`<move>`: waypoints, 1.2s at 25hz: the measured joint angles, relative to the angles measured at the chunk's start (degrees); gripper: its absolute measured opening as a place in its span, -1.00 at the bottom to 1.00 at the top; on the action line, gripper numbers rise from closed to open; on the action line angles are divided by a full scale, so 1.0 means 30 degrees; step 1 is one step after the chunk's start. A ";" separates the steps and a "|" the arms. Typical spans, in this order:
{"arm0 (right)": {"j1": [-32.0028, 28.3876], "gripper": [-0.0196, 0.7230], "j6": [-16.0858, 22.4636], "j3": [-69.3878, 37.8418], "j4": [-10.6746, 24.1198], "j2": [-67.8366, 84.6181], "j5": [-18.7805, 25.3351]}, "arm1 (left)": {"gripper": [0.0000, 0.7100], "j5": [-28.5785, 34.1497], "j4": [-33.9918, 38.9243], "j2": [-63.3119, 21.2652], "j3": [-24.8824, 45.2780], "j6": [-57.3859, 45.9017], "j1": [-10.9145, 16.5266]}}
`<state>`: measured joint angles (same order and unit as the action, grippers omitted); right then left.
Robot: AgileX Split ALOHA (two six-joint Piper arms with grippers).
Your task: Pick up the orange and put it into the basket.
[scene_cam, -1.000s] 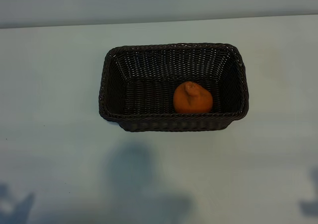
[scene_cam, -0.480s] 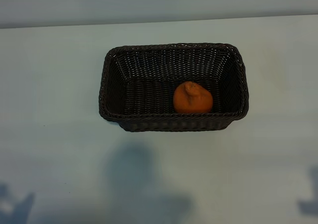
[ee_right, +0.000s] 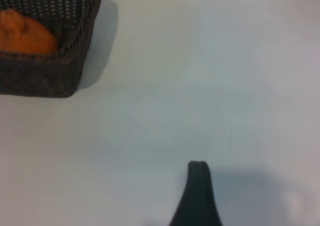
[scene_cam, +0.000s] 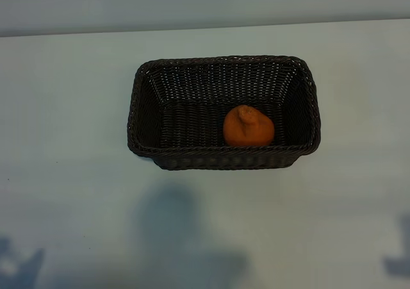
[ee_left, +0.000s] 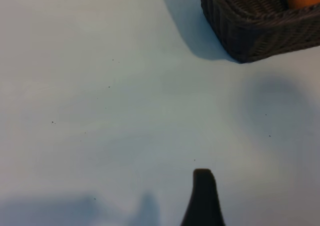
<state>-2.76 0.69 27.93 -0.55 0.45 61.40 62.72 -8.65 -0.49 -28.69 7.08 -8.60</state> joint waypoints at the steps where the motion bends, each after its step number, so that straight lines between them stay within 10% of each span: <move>1: 0.0000 0.57 0.0000 0.0000 -0.0075 0.0000 0.0000 | 0.59 0.0000 0.0000 -0.0003 0.0000 0.0000 0.0000; 30: 0.0000 0.58 0.0034 0.0000 -0.0207 0.0000 -0.0007 | 0.59 -0.0018 0.2883 -0.0003 0.0000 -0.3712 0.0000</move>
<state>-2.76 0.79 27.93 -1.17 0.45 61.38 62.67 0.00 -0.50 -28.69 -4.06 -8.60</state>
